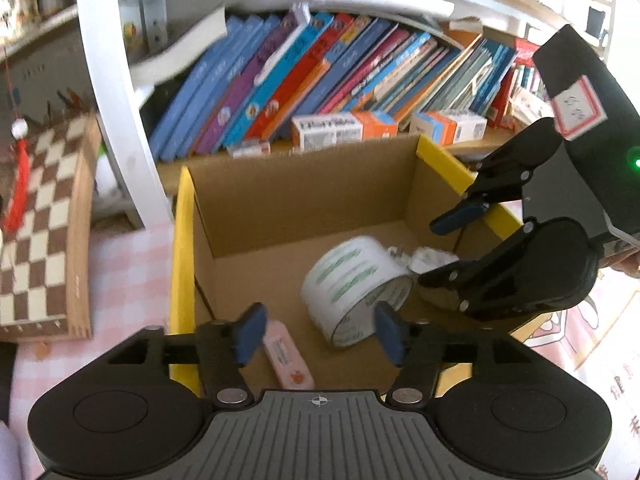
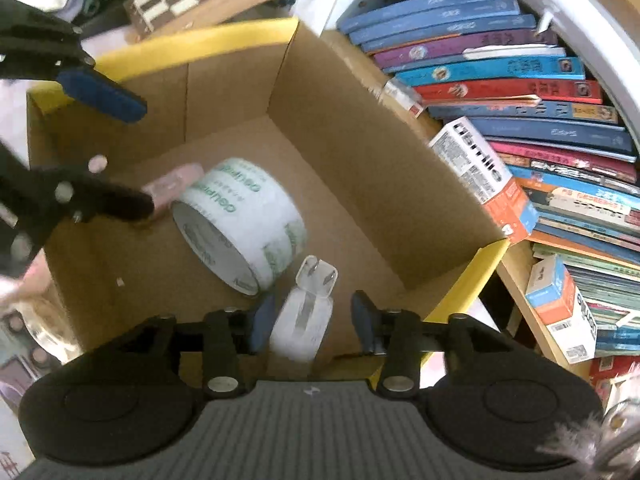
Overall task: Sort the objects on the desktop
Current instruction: 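Open the left tool dropping the pink stick while the right tool releases the adapter into the box, then withdraw both tools from the box back over the table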
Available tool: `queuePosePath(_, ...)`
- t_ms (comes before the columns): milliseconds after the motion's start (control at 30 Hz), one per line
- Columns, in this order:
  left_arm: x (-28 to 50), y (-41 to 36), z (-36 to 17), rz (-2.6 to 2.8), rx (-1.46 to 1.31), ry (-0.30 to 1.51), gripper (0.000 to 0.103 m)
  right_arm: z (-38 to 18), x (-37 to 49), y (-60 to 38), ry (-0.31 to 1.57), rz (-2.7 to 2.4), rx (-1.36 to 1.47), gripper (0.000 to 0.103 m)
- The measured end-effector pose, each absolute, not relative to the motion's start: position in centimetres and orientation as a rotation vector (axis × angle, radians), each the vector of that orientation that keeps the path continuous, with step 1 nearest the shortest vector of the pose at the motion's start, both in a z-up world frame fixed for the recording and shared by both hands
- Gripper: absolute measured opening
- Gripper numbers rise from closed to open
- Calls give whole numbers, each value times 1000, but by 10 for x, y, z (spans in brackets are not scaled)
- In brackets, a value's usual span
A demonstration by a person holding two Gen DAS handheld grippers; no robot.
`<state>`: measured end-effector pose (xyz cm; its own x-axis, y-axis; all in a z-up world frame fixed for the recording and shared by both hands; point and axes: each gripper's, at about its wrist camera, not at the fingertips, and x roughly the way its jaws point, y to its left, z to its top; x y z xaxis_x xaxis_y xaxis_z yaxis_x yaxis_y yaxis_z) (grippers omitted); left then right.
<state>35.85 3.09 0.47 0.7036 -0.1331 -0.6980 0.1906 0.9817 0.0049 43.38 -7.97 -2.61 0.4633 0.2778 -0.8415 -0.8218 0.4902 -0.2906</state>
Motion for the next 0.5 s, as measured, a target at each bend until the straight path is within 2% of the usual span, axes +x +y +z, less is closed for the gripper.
queuePosePath(100, 351, 27, 13, -179, 93, 733, 74, -12, 431, -83, 794, 760, -713, 57)
queuePosePath(333, 330, 21, 31, -180, 107, 664, 81, 16, 408, -94, 719, 738, -601, 76)
queuePosePath(500, 310, 19, 46, -180, 99, 617, 83, 34, 388, -107, 675, 700, -509, 78)
